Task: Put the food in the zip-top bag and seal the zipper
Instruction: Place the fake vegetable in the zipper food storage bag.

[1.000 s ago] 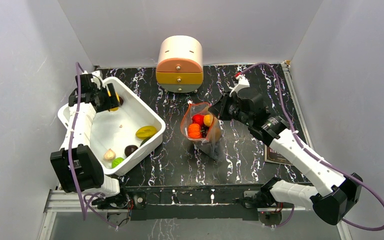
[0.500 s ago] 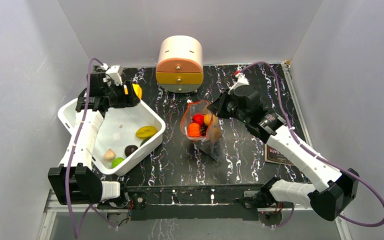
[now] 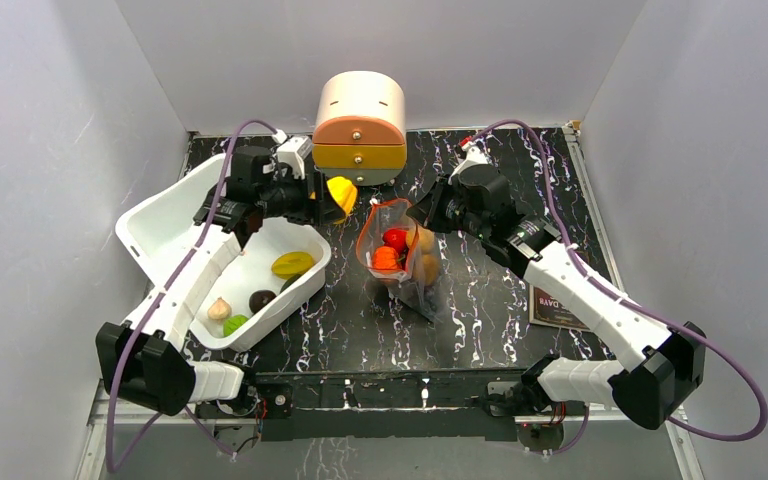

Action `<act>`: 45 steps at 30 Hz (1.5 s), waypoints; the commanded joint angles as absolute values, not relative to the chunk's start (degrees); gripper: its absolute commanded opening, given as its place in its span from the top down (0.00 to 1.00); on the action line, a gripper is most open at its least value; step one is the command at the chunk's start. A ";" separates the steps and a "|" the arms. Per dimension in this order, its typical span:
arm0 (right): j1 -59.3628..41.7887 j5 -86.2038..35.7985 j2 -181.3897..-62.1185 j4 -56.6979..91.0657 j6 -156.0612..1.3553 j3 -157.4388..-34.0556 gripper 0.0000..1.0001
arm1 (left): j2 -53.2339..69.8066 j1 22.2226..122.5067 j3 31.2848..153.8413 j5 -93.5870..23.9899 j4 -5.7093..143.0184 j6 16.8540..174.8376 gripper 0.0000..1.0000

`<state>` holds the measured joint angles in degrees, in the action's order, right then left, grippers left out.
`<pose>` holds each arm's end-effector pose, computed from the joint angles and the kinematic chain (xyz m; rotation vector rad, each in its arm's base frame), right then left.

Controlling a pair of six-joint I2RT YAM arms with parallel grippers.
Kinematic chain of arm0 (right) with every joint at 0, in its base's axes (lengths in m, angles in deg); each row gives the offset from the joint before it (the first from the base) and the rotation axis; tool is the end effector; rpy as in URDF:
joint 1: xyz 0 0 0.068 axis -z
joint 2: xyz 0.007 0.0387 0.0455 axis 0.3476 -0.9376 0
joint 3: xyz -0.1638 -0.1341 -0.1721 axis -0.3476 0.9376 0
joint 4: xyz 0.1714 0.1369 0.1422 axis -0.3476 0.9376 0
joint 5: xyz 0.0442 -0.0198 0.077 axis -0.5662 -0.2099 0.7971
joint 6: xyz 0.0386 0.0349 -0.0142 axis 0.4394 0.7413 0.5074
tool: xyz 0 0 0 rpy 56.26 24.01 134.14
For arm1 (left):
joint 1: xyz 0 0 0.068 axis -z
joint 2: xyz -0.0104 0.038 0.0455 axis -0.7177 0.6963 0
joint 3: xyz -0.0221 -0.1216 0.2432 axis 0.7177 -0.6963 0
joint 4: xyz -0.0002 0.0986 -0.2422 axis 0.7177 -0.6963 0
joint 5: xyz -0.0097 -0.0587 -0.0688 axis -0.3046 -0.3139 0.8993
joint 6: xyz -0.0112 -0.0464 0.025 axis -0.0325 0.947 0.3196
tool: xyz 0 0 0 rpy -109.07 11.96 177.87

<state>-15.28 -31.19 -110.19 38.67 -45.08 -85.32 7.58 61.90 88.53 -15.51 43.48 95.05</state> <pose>0.2227 0.1607 0.3535 0.0454 2.1379 0.8290 0.2766 -0.0966 0.3476 0.3947 2.0814 -0.7830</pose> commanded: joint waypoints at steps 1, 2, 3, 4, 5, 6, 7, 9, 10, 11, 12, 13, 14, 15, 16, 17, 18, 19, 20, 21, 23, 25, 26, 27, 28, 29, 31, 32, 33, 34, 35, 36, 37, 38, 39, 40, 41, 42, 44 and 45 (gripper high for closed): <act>-15.38 -30.81 -110.53 35.61 -45.19 -88.68 1.00 | 5.87 65.96 88.16 -8.95 50.45 101.43 0.57; -15.37 -30.89 -110.43 35.42 -45.04 -88.53 1.00 | 5.44 66.77 87.52 -8.13 51.82 102.94 0.57; -15.40 -30.78 -110.30 35.02 -44.79 -88.23 1.00 | 4.96 67.65 86.61 -7.69 53.32 104.36 0.56; -15.41 -30.50 -110.05 34.56 -44.65 -87.97 1.00 | 4.61 68.52 85.62 -7.36 54.82 105.92 0.56; -15.37 -30.32 -109.95 34.18 -44.55 -87.74 1.00 | 4.25 69.31 84.74 -7.00 56.33 107.43 0.55; -15.40 -30.11 -109.99 33.95 -44.59 -87.63 1.00 | 4.17 70.08 84.03 -6.58 57.48 108.83 0.54; -15.42 -30.05 -110.13 33.91 -44.82 -87.73 1.00 | 4.27 70.72 83.55 -6.48 58.21 109.78 0.54; -15.36 -29.81 -110.36 33.96 -45.37 -87.94 1.00 | 5.02 72.25 83.57 -7.10 58.51 110.97 0.54; -15.36 -29.85 -110.54 34.05 -45.60 -88.08 1.00 | 5.68 72.72 83.82 -7.37 58.40 111.50 0.54; -15.41 -29.81 -110.69 34.15 -45.78 -88.18 1.00 | 6.39 73.20 83.92 -7.50 58.45 112.15 0.54; -15.35 -29.70 -110.86 34.16 -45.91 -88.22 1.00 | 7.11 73.65 84.12 -7.83 58.35 112.91 0.54; -15.38 -29.56 -110.94 34.05 -45.93 -88.15 1.00 | 7.75 74.24 84.31 -8.64 57.76 113.15 0.54; -15.37 -29.38 -111.05 33.80 -45.89 -88.14 1.00 | 8.21 74.90 84.45 -9.40 57.16 113.24 0.54; -15.42 -29.21 -111.05 33.58 -45.73 -88.02 1.00 | 8.57 75.44 84.35 -10.27 56.60 113.33 0.54; -15.38 -29.16 -110.95 33.43 -45.53 -87.86 1.00 | 8.70 76.01 84.19 -11.26 55.97 113.54 0.54; -15.40 -29.15 -110.72 33.11 -45.24 -87.55 1.00 | 8.82 76.30 83.88 -11.94 55.43 113.73 0.54; -15.41 -29.17 -110.46 32.78 -44.97 -87.08 1.00 | 8.82 76.48 83.48 -12.21 55.17 113.89 0.54; -15.33 -29.28 -110.22 32.48 -44.76 -86.70 1.00 | 8.75 76.64 83.13 -12.44 54.94 114.08 0.54; -15.42 -29.32 -110.10 32.30 -44.58 -86.46 1.00 | 8.67 76.64 82.93 -12.61 54.88 114.26 0.54; -15.34 -29.20 -110.03 32.32 -44.59 -86.46 1.00 | 8.77 76.77 82.81 -12.65 54.86 114.44 0.53; -15.35 -28.90 -110.25 32.47 -44.84 -86.82 1.00 | 9.38 76.95 83.19 -12.58 54.48 114.55 0.53; -15.42 -28.65 -110.53 32.74 -45.24 -87.37 1.00 | 10.40 77.10 84.45 -12.84 53.10 114.52 0.51; -15.41 -28.63 -110.63 32.76 -45.51 -87.55 1.00 | 10.84 77.20 85.25 -12.83 52.50 114.29 0.49; -15.43 -28.57 -110.61 32.76 -45.65 -87.61 1.00 | 10.99 77.29 85.60 -13.01 52.26 114.24 0.47; -15.39 -28.42 -110.55 32.72 -45.86 -87.61 1.00 | 11.01 77.37 85.68 -13.28 52.34 114.24 0.45; -15.42 -28.20 -110.61 32.71 -46.04 -87.66 1.00 | 10.95 77.47 85.70 -13.51 52.69 114.43 0.42; -15.39 -27.57 -110.51 32.88 -46.49 -87.74 1.00 | 10.79 77.59 85.65 -13.93 53.43 114.89 0.35; -15.37 -27.48 -110.47 33.04 -46.63 -87.78 1.00 | 10.68 77.65 85.57 -13.96 53.88 114.98 0.32; -15.36 -27.48 -110.40 33.12 -46.82 -87.74 1.00 | 10.59 77.73 85.34 -13.97 54.30 114.98 0.29; -15.37 -27.48 -110.20 33.19 -46.89 -87.59 1.00 | 10.51 77.73 85.16 -14.03 54.64 114.87 0.26; -15.40 -27.47 -110.03 33.03 -46.83 -87.35 1.00 | 10.45 77.72 84.90 -14.05 54.87 114.67 0.23; -15.41 -27.39 -109.83 32.96 -46.85 -87.09 1.00 | 10.34 77.72 84.71 -14.06 55.13 114.49 0.21; -15.42 -27.22 -109.72 32.94 -46.82 -86.94 1.00 | 10.19 77.80 84.47 -14.06 55.50 114.41 0.19; -15.36 -26.99 -109.66 32.94 -46.86 -86.84 1.00 | 9.96 77.78 84.28 -14.02 56.01 114.41 0.17; -15.38 -26.84 -109.67 32.94 -47.06 -86.82 1.00 | 9.75 77.79 84.14 -13.90 56.45 114.48 0.15; -15.36 -26.71 -109.62 33.10 -47.32 -86.82 1.00 | 9.58 77.85 84.04 -13.70 57.11 114.56 0.15; -15.42 -26.69 -109.60 33.37 -47.70 -86.96 1.00 | 9.39 77.86 84.03 -13.25 57.87 114.46 0.14; -15.32 -26.69 -109.61 33.71 -48.08 -87.11 1.00 | 9.10 77.79 83.97 -12.86 58.53 114.42 0.14; -15.40 -26.78 -109.54 34.13 -48.66 -87.17 1.00 | 8.25 77.85 83.94 -12.88 59.34 113.84 0.14; -15.37 -26.57 -109.56 34.12 -49.07 -87.17 1.00 | 7.34 77.83 83.94 -13.03 59.61 112.84 0.15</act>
